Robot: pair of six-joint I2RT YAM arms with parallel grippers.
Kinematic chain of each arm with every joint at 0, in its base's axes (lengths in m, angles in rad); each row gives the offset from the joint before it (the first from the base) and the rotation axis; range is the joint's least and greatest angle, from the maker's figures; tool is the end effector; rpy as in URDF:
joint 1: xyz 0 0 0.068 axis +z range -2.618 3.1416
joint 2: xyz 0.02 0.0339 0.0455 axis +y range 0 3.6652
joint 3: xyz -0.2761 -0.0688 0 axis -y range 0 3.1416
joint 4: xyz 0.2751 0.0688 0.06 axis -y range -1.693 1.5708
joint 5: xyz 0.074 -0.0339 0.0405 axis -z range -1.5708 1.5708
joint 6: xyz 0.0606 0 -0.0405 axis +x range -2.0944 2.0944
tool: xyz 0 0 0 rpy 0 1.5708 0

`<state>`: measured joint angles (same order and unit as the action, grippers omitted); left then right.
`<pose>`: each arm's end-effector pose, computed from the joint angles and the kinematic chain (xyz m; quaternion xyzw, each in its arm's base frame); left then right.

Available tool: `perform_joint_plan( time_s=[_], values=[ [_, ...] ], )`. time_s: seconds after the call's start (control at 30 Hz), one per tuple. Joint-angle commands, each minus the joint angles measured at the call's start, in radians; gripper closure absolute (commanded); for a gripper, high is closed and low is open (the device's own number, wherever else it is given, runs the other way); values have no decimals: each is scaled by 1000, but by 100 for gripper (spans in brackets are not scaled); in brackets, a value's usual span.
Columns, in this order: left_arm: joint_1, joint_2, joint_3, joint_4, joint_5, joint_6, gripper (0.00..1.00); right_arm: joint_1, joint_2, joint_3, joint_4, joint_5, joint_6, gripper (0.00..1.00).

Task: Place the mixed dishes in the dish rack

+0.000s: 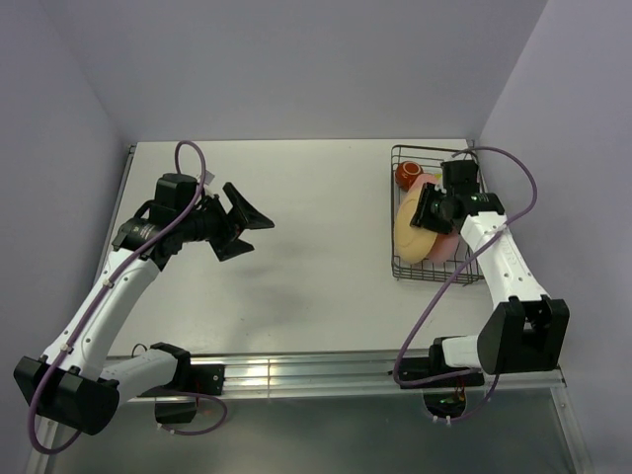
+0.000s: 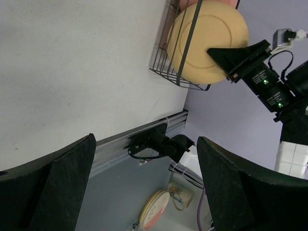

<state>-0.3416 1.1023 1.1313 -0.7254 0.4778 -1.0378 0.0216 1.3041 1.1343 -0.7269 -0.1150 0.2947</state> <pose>0.2419 -0.1156 0.3458 -0.2061 0.8616 -0.4271 0.1809 0.3121 0.0137 0.2876 0.1094 0.9360 0.1056 0.3175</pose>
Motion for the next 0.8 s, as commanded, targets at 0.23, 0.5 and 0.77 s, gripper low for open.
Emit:
perform_joint_plan(
  time_s=[0.23,0.5,0.77],
  values=[
    [-2,-16,-15,38,30,-7,8,-9,-43,-34,-31,29,-52,24],
    [-2,-16,-18,44,33,-8,9,-8,-98,-54,-12,-64,-75,3],
    [-2,-22,-25,49,38,-5,9,-6,-120,-4,-88,-31,-55,4]
  ],
)
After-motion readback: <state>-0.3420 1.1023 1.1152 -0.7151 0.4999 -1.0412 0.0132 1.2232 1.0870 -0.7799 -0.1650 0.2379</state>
